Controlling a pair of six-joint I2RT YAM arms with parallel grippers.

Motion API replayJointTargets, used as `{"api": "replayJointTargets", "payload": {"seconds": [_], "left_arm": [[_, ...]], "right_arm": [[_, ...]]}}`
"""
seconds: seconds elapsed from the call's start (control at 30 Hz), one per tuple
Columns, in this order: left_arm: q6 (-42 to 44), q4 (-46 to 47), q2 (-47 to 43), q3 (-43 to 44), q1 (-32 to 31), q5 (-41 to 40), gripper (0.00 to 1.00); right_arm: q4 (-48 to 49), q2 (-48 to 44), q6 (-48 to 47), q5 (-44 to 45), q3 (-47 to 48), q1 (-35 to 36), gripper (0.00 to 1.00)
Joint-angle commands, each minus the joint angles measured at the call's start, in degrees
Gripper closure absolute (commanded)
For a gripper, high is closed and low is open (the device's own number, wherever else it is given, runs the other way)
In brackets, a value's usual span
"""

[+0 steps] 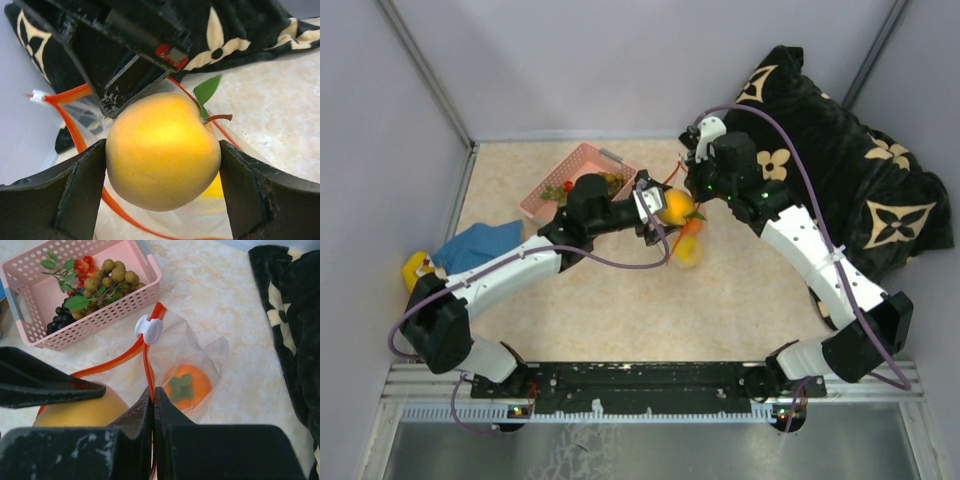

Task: Place the food in the zip-top bag and seal the zipper
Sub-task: Place the fake fruit in the zipper food storage bag.

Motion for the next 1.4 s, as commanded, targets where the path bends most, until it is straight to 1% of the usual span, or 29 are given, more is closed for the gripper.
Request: {"api": "replayJointTargets", "payload": {"seconds": [0.0,0.13,0.27,0.47,0.57,0.67,0.73,0.8,0.93,1.03,1.17,1.27,1.33,1.37], "left_arm": [[-2.1,-1.3,1.1,2.1,-0.4,-6.3,0.42],[-6.6,-1.2,2.6,3.7,-0.4,-7.5,0.41],[-10.8,-2.1,4.7,5.8,-0.6,-12.0,0.40],[-12.8,-7.0,8.7,10.9,-1.4,-18.7,0.34],[-16.0,-7.7,10.0,12.0,-1.4,-25.5,0.33],[-21.1,-7.3,10.5,12.1,-1.3,-32.9,0.32],[-25.0,-6.8,10.4,11.8,-1.2,-35.7,0.32],[-28.4,-5.5,9.9,10.8,-1.1,-35.9,0.33],[-34.9,-2.1,8.5,7.7,-0.6,-33.5,0.37],[-37.6,-1.4,7.8,6.3,0.2,-32.5,0.37],[-37.6,-3.8,8.8,8.2,0.4,-31.3,0.33],[-38.7,-3.7,9.6,8.8,0.3,-30.8,0.31],[-39.2,-4.0,10.5,9.7,0.3,-30.3,0.27],[-39.2,-4.7,11.0,10.5,0.3,-30.1,0.23]], "right_arm": [[1.5,-2.6,0.8,-1.6,1.3,0.3,1.00],[2.0,-2.4,1.7,-2.9,1.2,0.3,1.00],[3.1,-2.5,2.9,-3.8,0.5,0.3,1.00],[3.8,-2.2,4.0,-5.0,0.0,0.3,1.00],[4.2,-1.9,4.4,-5.5,-0.2,0.3,1.00],[4.3,-1.7,4.6,-5.9,-0.3,0.3,1.00],[4.2,-1.6,4.8,-5.9,-0.5,0.3,1.00],[4.3,-1.7,4.9,-5.7,-0.8,0.3,1.00],[4.3,-2.0,5.4,-4.0,-1.7,0.3,1.00],[4.0,-2.3,5.7,-3.0,-2.2,0.3,1.00],[4.6,-2.5,6.3,-4.4,-2.6,0.3,1.00],[6.0,-2.6,7.7,-6.1,-3.5,0.3,1.00],[6.9,-2.6,8.5,-6.9,-4.0,0.3,1.00],[7.0,-2.6,8.8,-7.0,-4.1,0.3,1.00]]}}
